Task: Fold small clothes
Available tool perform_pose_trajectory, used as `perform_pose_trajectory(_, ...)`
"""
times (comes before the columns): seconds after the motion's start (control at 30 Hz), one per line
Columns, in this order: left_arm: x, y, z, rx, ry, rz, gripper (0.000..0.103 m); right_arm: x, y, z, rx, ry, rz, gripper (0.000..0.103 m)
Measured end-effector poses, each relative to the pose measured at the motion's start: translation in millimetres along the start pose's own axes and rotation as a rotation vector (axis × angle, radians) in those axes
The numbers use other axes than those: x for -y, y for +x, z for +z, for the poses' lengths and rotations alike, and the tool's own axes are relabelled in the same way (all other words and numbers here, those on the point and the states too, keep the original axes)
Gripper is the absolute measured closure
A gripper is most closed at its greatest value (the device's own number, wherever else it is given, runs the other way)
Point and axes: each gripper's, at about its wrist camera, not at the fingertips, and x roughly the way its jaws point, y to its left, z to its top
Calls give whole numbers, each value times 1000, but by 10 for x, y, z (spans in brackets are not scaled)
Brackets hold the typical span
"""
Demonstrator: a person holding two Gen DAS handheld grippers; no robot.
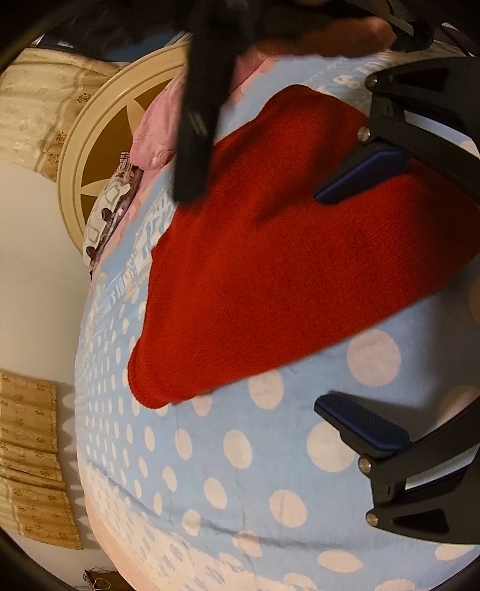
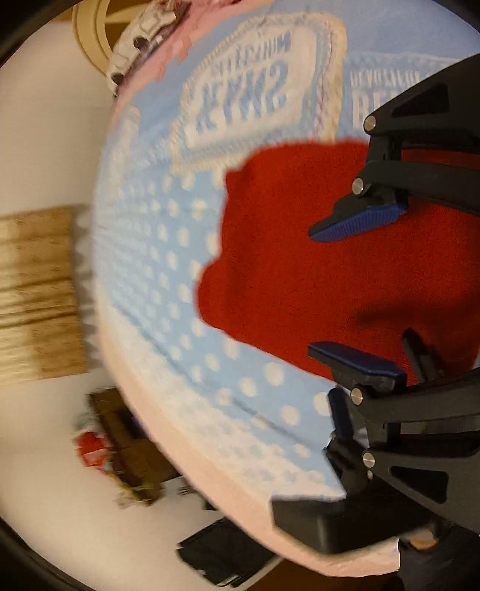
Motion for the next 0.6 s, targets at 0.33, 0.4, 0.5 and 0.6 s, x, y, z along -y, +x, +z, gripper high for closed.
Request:
perform_pose_trajectory(0.33, 16, -65, -39, 16, 22, -22, 0, 674, 315, -163, -82, 151, -19, 73)
perform_pose_trajectory(0.4, 9, -73, -44, 20, 23, -27, 0, 662, 301, -208, -65, 130, -23, 73)
perform_pose_trajectory(0.5, -1, -78, -46, 22, 19, -27, 0, 677, 278, -204, -38, 161, 3, 73)
perform_pose_trajectory(0.6, -6, -73, -48, 21, 14, -29, 0, 811, 164, -166, 2, 222, 94, 71)
